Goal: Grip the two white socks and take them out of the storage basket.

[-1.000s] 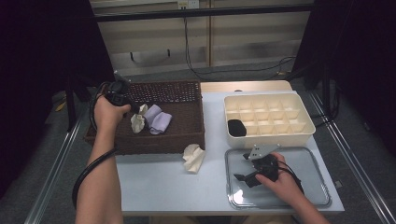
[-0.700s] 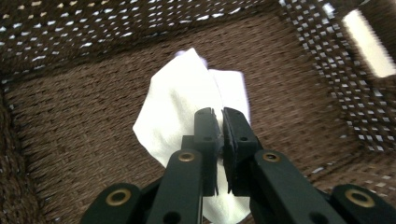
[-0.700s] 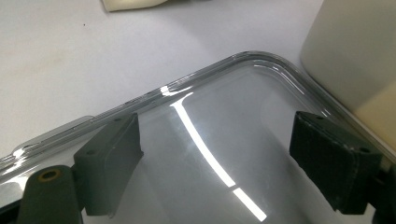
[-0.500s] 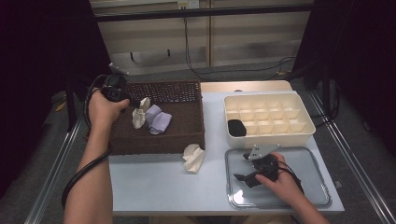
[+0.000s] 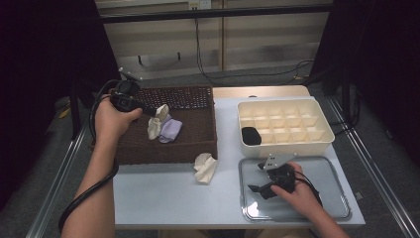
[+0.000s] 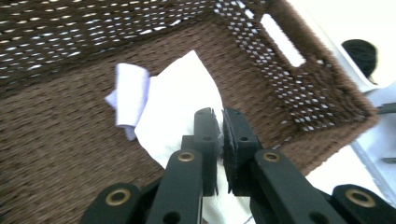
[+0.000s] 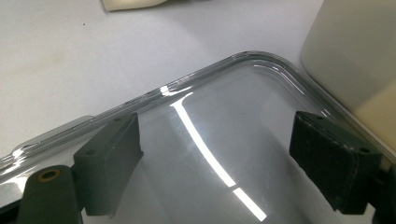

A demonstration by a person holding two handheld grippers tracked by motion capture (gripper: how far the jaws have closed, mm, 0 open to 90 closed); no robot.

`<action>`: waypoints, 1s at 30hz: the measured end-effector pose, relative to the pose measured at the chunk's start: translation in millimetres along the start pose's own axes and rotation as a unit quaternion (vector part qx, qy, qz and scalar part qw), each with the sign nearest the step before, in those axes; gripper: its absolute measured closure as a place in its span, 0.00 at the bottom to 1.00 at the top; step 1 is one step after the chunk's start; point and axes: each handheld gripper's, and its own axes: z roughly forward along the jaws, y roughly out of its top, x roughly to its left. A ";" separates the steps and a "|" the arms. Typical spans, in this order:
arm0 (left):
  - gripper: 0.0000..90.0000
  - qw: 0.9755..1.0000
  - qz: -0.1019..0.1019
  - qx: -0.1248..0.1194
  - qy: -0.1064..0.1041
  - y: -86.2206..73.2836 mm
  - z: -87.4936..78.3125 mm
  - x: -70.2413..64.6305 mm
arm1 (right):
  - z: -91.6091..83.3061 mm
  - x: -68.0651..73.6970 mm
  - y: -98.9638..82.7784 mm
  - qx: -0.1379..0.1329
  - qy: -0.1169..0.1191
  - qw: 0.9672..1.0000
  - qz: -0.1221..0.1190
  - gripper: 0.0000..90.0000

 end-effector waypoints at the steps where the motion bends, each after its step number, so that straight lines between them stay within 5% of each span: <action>1: 0.94 1.000 -0.003 0.000 -0.004 -0.2 -0.2 -1.9 | 0.0 0.0 0.0 0.000 0.000 1.000 0.000 0.18; 14: 0.94 0.999 0.025 0.002 -0.041 0.8 -5.0 -30.5 | 0.1 0.1 0.0 -0.001 0.000 1.000 0.000 0.18; 30: 0.94 0.996 0.065 0.011 -0.059 -0.6 -6.6 -60.0 | 0.0 -0.1 0.0 0.000 0.000 1.000 0.000 0.18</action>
